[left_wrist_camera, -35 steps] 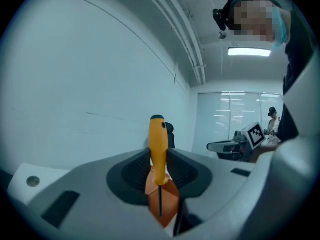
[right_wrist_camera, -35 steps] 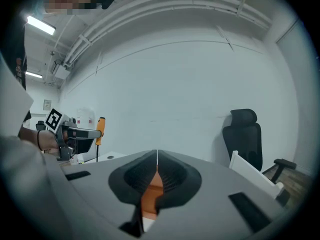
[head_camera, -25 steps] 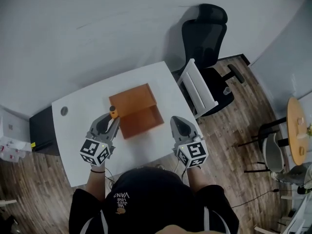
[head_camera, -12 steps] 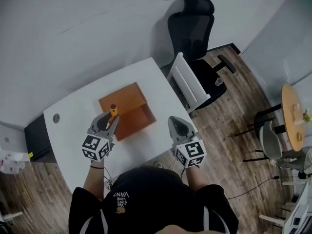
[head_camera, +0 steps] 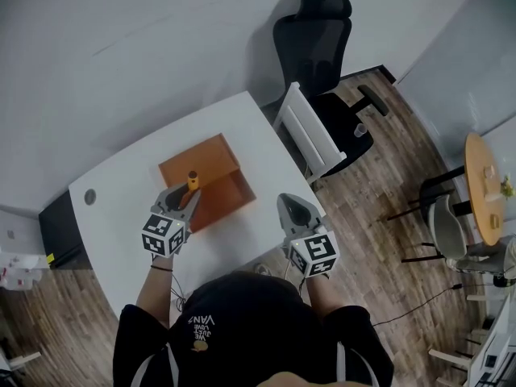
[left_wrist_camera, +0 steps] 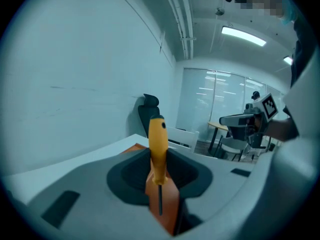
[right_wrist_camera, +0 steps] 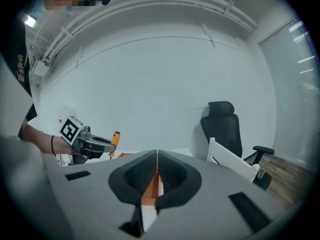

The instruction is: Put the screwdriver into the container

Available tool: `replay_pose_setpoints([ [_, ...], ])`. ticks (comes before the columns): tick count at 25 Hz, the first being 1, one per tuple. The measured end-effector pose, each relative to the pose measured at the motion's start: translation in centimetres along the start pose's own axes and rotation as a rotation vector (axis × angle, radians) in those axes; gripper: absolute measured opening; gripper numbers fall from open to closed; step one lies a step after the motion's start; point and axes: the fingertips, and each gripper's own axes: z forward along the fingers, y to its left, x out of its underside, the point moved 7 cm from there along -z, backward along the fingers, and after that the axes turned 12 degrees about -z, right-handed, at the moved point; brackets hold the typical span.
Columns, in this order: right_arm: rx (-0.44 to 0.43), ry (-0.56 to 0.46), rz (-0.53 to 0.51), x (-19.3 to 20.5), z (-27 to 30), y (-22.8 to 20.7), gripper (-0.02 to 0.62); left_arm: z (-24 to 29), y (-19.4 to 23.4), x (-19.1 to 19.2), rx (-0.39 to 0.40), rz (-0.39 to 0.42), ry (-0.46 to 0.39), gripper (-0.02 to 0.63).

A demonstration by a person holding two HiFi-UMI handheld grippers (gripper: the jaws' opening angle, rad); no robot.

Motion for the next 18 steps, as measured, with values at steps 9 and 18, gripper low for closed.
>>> replay_pose_setpoints([
  [9, -0.012, 0.018, 0.002, 0.5, 0.3, 0.1, 0.012, 1.7, 0.4, 1.7, 0.011, -0.017, 0.066, 0.104],
  [18, -0.012, 0.031, 0.005, 1.1, 0.1, 0.0, 0.012, 3.2, 0.6, 3.7, 0.009, -0.019, 0.13, 0.104],
])
